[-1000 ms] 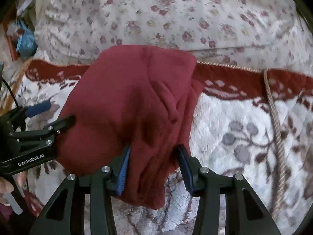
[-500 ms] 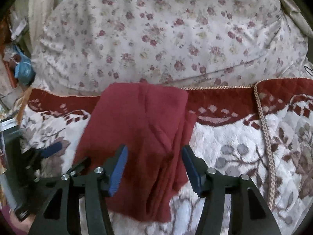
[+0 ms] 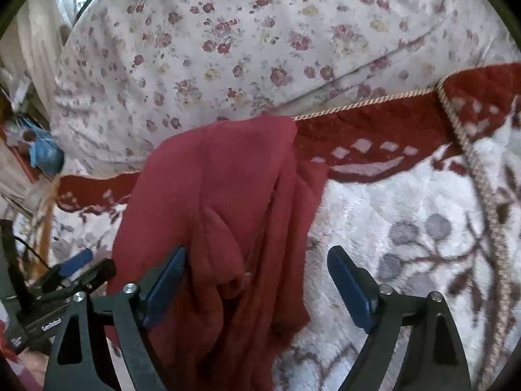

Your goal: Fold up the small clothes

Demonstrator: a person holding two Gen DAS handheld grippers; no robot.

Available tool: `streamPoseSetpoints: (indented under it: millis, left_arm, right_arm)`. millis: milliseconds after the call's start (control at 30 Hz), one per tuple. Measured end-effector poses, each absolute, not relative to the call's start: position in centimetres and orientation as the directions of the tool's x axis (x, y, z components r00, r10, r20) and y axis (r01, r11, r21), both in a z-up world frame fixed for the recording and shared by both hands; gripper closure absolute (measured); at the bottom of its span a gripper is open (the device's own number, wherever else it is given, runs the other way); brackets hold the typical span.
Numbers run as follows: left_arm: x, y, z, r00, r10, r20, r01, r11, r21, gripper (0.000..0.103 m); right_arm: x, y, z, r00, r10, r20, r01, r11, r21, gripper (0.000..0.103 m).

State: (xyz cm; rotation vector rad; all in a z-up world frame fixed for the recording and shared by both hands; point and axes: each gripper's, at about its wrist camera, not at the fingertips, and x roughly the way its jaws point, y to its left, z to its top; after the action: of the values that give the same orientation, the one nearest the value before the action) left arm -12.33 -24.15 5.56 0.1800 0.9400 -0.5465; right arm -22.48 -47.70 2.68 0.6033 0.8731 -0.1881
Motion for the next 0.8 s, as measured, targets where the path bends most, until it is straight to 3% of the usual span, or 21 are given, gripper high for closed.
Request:
streamPoseSetpoints:
  millis: [400,433,500,567,633,700,800]
  left_arm:
    - [-10.4,-26.6,3.8,0.396,-0.447,-0.802,0.570,0.805,-0.167,0.003]
    - [-10.2,-26.6,3.7,0.386,-0.456,-0.802,0.570,0.802,-0.181,0.003]
    - [-9.9,-26.7,3.4,0.360,-0.472,-0.804,0.572,0.793,-0.209,0.004]
    - [-9.9,-26.9,3.3,0.311,-0.510,-0.802,0.594,0.763,-0.255,0.031]
    - [-10.3,-27.0,3.6,0.275,-0.540,-0.796,0.606,0.740,-0.292,0.050]
    - [-11.3,-27.6,4.4,0.312,-0.508,-0.803,0.630,0.743,-0.225,0.056]
    - [-12.5,-27.3,5.6,0.362,-0.483,-0.797,0.643,0.749,-0.162,0.067]
  right_arm:
    - [-18.9,-48.3,-0.2,0.661,0.248,-0.708,0.299,0.779,0.552,0.005]
    - [-18.5,-48.2,-0.2,0.657,0.253,-0.711,0.290,0.785,0.548,0.006]
    - [-18.2,-47.8,-0.1,0.651,0.250,-0.717,0.277,0.801,0.531,0.017]
    - [-18.3,-47.4,0.4,0.652,0.221,-0.725,0.276,0.821,0.499,0.027]
    - [-18.5,-47.2,1.0,0.662,0.205,-0.721,0.273,0.830,0.487,0.038]
    - [-19.0,-46.9,1.9,0.675,0.198,-0.711,0.267,0.833,0.485,0.048]
    - [-19.6,-46.4,3.3,0.692,0.206,-0.691,0.253,0.828,0.500,0.052]
